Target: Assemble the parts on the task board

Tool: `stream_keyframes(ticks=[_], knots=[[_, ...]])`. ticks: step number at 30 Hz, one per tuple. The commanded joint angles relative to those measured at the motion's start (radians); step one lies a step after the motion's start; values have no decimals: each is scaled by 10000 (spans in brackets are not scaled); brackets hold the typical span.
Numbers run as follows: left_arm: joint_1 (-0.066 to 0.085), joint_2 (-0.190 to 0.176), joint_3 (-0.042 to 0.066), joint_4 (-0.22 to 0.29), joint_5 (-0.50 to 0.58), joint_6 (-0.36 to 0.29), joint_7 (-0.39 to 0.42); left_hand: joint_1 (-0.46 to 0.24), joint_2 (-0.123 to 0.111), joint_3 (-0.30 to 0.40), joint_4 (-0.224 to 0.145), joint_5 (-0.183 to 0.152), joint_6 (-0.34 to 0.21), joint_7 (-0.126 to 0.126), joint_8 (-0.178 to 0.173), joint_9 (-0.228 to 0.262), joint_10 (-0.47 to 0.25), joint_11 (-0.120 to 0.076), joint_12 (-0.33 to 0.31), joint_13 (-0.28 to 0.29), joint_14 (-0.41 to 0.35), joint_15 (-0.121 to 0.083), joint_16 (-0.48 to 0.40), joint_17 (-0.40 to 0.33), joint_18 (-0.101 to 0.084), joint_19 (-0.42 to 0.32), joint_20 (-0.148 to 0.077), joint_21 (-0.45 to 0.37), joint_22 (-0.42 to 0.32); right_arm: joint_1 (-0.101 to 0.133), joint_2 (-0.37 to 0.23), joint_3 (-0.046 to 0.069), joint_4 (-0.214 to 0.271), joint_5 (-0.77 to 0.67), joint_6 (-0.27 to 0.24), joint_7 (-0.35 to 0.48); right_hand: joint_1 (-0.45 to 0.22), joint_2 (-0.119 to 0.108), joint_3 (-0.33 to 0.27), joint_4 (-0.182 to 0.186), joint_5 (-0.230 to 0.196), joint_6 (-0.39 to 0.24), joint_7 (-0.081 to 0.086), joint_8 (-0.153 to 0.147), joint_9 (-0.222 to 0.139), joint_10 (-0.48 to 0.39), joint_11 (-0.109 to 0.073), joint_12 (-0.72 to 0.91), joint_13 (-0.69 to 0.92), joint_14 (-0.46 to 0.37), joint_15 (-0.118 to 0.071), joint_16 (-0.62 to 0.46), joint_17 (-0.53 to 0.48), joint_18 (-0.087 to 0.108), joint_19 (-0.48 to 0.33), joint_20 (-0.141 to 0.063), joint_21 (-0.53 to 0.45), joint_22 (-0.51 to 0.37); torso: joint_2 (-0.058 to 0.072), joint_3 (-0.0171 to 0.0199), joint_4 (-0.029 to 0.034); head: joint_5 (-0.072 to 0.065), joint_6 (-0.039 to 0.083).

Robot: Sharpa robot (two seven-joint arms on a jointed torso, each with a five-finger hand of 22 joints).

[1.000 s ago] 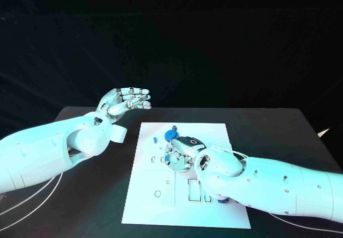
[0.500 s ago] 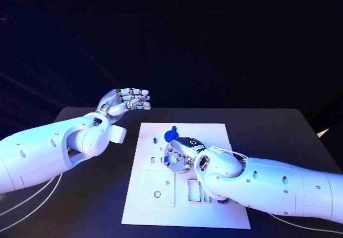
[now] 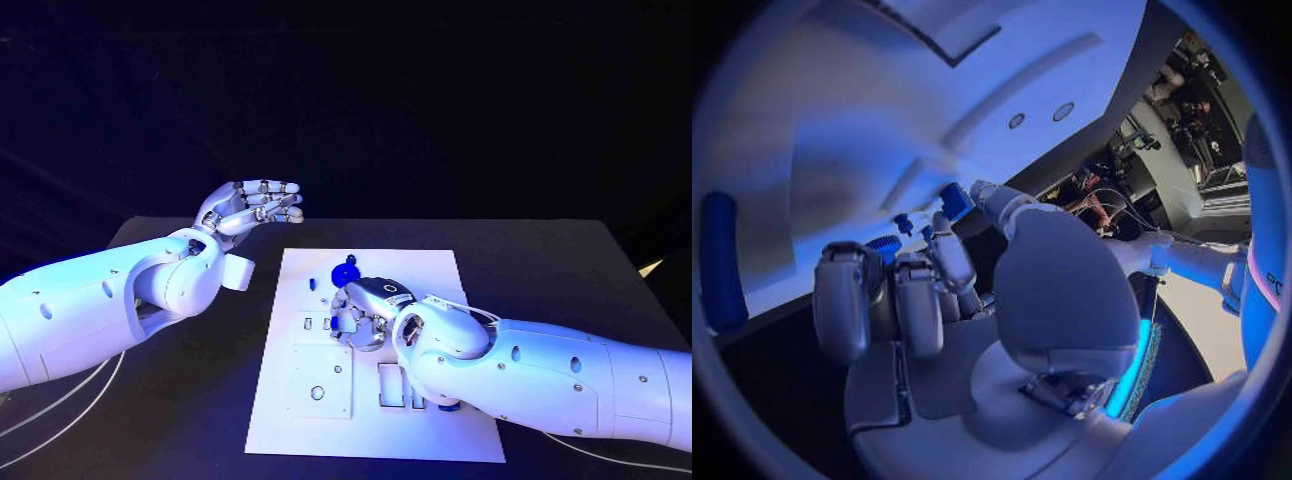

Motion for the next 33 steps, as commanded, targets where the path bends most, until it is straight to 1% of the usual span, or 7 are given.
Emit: stream_keyframes(ticks=[1, 7, 16, 22, 26, 29, 33], knots=[[-1, 17, 4, 3, -31, 219, 27, -67, -8, 56, -27, -26, -74, 538, -64, 13, 5, 61, -54, 5, -67, -23, -33, 12, 102, -76, 27, 58, 12, -8, -10, -1, 32, -146, -242, 115, -63, -110, -299, 104, -395, -131, 3, -58, -17, -166, 17, -143, -148, 956, 87, -64, 2297, 9, -28, 65, -104, 1307, -2, 2, 0, 14, 8], [-5, 20, 1, -2, -66, 229, -4, -51, -3, 70, -54, -24, -94, 546, -74, 13, -14, 64, -65, 3, -16, -32, 5, 41, 111, -59, 24, 105, 34, -15, -64, -1, 110, -142, -627, 144, 813, 404, -2836, 1145, -1488, -475, 75, 75, -56, -362, 89, -210, -337, 943, 149, -93, 2248, 46, -93, 125, -328, 1231, -2, 4, 0, 22, 31], [-6, -21, -3, 24, -410, 134, -309, -180, -13, 16, -63, -39, -75, 494, -61, 40, 343, -46, 130, 103, 501, -194, 543, 367, 137, 209, -99, 632, 300, 128, -450, 34, 487, 359, -1658, 928, 1163, 577, -3597, 1199, -1256, -1033, 233, -112, -248, -296, 216, -85, -287, 938, 246, -104, 2232, 65, -134, 193, -457, 1189, -12, -5, -29, 77, 42], [-1, -89, -6, 56, -1503, 341, -1446, -806, -70, -379, 423, -38, 134, 125, 454, 330, 1212, -495, 1525, 921, 1287, -685, 3209, 1990, 121, 777, -521, 2071, 1103, 642, -1003, 107, 831, 1868, -1588, 2460, 1331, 825, -3510, 1192, -1202, -844, 204, 92, -271, -213, 207, 65, -177, 949, 254, -84, 2276, 95, -199, 221, -585, 1131, -57, 15, -55, 48, 58], [2, -79, -6, 84, -2258, 284, -2354, -1104, -73, -1137, 973, -11, -244, -109, 1657, 960, 580, -757, 4592, 3102, 2109, -955, 6667, 4162, 139, 1333, -874, 3883, 2169, 957, -1479, 143, 1096, 2510, -1180, 2909, 1287, 900, -3608, 1165, -880, -752, 168, 233, -269, -246, 174, 65, -202, 941, 228, -98, 2245, 96, -197, 203, -594, 1140, -76, 17, -40, 70, 59], [10, -67, -5, 124, -3283, 488, -3723, -1090, -7, -1417, 1340, 31, -59, -509, 3055, 1693, 427, -1161, 7564, 5024, 4343, -1324, 9672, 7870, -32, 2368, -1232, 5876, 4076, 1263, -2081, 163, 1363, 3435, -669, 3118, 1309, 941, -3633, 1164, -775, -673, 138, 334, -259, -252, 149, 68, -209, 931, 209, -114, 2212, 97, -197, 189, -603, 1142, -134, 15, -50, 75, 13], [40, -67, -2, 201, -4384, 1342, -5477, -2199, 395, -1747, 1431, 59, 0, -830, 4047, 2367, 1138, -1408, 9854, 7177, 5208, -1563, 10612, 9351, -378, 3632, -1456, 7506, 6426, 1463, -2637, 171, 1523, 4403, -437, 3206, 1314, 1018, -3646, 1167, -549, -580, 93, 490, -243, -252, 109, 73, -219, 924, 173, -127, 2188, 98, -193, 158, -611, 1149, -173, 9, -62, 71, -9]])
